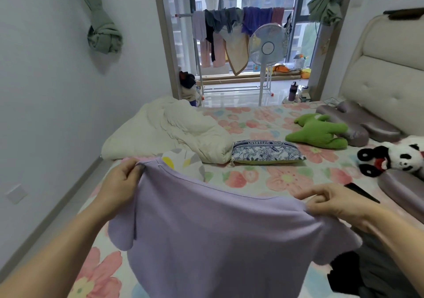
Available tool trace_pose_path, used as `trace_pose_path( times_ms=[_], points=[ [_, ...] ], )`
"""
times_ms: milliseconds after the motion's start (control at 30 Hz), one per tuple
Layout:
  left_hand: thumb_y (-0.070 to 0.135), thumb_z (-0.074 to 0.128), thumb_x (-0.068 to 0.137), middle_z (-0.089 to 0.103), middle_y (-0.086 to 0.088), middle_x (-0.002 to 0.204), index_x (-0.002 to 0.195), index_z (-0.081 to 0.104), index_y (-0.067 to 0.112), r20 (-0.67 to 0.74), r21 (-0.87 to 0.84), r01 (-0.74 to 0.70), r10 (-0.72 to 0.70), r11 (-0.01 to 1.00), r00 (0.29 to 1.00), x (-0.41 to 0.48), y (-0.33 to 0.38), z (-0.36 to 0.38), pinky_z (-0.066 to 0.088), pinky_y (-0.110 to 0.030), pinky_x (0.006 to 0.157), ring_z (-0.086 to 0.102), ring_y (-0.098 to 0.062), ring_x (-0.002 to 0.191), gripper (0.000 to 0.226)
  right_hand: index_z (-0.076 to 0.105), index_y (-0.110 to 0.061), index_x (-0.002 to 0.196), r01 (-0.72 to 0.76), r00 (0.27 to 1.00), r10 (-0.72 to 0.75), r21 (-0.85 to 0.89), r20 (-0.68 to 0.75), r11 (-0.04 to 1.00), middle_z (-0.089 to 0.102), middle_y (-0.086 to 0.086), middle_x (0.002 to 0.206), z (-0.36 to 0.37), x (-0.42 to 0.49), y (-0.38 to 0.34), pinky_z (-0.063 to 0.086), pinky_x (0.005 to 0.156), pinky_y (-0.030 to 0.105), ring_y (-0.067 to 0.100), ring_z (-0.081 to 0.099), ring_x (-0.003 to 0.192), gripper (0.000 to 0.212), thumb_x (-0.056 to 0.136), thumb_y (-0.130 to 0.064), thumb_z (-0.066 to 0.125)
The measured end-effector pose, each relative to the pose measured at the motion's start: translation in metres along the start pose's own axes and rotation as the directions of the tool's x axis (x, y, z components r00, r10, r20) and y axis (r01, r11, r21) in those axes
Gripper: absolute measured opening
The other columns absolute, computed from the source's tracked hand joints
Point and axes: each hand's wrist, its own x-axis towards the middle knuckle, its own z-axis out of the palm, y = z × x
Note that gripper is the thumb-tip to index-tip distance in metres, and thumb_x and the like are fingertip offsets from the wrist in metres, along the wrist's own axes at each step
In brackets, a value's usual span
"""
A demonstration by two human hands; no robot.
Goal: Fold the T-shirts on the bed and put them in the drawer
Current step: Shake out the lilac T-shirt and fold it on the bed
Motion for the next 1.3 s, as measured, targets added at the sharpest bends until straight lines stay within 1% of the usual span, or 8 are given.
trace_pose_path(
  times_ms=[133, 233, 400, 633, 800, 967, 1167, 1300],
  points=[
    [0.012, 0.060, 0.088, 0.060, -0.020, 0.071, 0.074, 0.061, 0.003, 0.100, 0.172, -0.083, 0.067, 0.981, 0.993, 0.000, 0.008, -0.010, 0.031, -0.023, 0.056, 0.046, -0.020, 0.065, 0.016, 0.070, -0.003, 0.085, 0.058, 0.978, -0.063, -0.030, -0.200, 0.998, 0.068, 0.003, 0.060, -0.001, 0.000, 0.002, 0.042, 0.050, 0.008, 0.003, 0.059, 0.052, 0.017, 0.076, 0.010, 0.066],
    [0.018, 0.075, 0.075, 0.053, -0.012, 0.063, 0.069, 0.058, 0.000, 0.240, 0.247, -0.126, 0.065, 0.961, 0.969, 0.000, 0.015, -0.025, 0.031, -0.024, 0.054, 0.045, -0.024, 0.062, 0.025, 0.067, -0.011, 0.073, 0.132, 0.924, -0.195, -0.206, -0.329, 0.970, 0.066, 0.001, 0.061, 0.000, 0.000, 0.000, 0.043, 0.052, 0.016, 0.013, 0.057, 0.056, 0.018, 0.081, 0.005, 0.062],
    [0.016, 0.054, 0.078, 0.061, -0.025, 0.078, 0.077, 0.061, -0.009, 0.225, 0.443, -0.245, 0.157, 0.863, 0.962, 0.006, 0.009, -0.035, 0.030, -0.035, 0.064, 0.056, -0.035, 0.078, 0.026, 0.049, -0.017, 0.083, 0.199, 0.726, -0.429, -0.433, -0.538, 0.879, 0.062, 0.008, 0.077, -0.003, 0.003, -0.011, 0.041, 0.070, 0.041, 0.033, 0.060, 0.079, 0.016, 0.088, -0.002, 0.051],
    [0.004, 0.044, 0.092, 0.059, -0.018, 0.083, 0.088, 0.056, -0.002, -0.041, 0.211, 0.089, -0.082, 0.974, 0.996, -0.005, -0.015, -0.010, 0.026, -0.031, 0.060, 0.053, -0.034, 0.078, 0.014, 0.055, -0.006, 0.103, 0.143, 0.583, -0.608, -0.668, -0.539, 0.730, 0.065, 0.023, 0.094, 0.001, -0.001, -0.029, 0.032, 0.063, 0.036, 0.045, 0.061, 0.084, 0.015, 0.089, -0.004, 0.051],
    [0.025, 0.038, 0.082, 0.067, -0.023, 0.087, 0.102, 0.064, 0.012, 0.035, 0.357, -0.086, 0.079, 0.930, 0.996, -0.019, -0.005, -0.028, 0.041, -0.038, 0.067, 0.061, -0.041, 0.082, 0.035, 0.058, -0.008, 0.103, 0.081, 0.549, -0.702, -0.807, -0.454, 0.585, 0.066, 0.025, 0.071, -0.005, -0.019, -0.026, 0.044, 0.050, 0.039, 0.045, 0.062, 0.058, 0.018, 0.086, -0.012, 0.057],
    [0.051, 0.043, 0.081, 0.062, 0.017, 0.067, 0.081, 0.056, 0.043, 0.305, 0.307, -0.227, 0.130, 0.924, 0.943, -0.012, 0.008, -0.088, 0.038, -0.006, 0.053, 0.055, 0.005, 0.060, 0.015, 0.043, -0.039, 0.090, 0.148, 0.705, -0.623, -0.789, -0.339, 0.597, 0.054, -0.013, 0.059, -0.046, -0.034, -0.011, 0.044, 0.047, 0.030, 0.019, 0.056, 0.048, 0.015, 0.093, -0.025, 0.046],
    [0.024, 0.056, 0.089, 0.057, 0.000, 0.061, 0.074, 0.056, 0.015, 0.342, 0.374, -0.130, -0.006, 0.918, 0.940, 0.042, -0.043, -0.030, 0.036, -0.017, 0.057, 0.054, -0.017, 0.061, 0.017, 0.041, -0.034, 0.085, 0.181, 0.758, -0.596, -0.792, -0.265, 0.583, 0.058, -0.002, 0.062, -0.033, 0.030, -0.007, 0.046, 0.050, 0.036, 0.024, 0.055, 0.052, 0.007, 0.086, -0.041, 0.042],
    [0.016, 0.054, 0.091, 0.054, -0.003, 0.068, 0.070, 0.040, 0.022, 0.384, 0.446, -0.104, -0.085, 0.889, 0.920, 0.075, -0.117, 0.066, 0.037, -0.030, 0.062, 0.052, -0.029, 0.068, 0.026, 0.040, -0.030, 0.085, -0.001, 0.905, -0.328, -0.772, -0.272, 0.636, 0.062, 0.011, 0.086, -0.009, 0.137, 0.056, 0.039, 0.063, 0.036, 0.034, 0.060, 0.078, 0.010, 0.092, -0.038, 0.042]
  ],
)
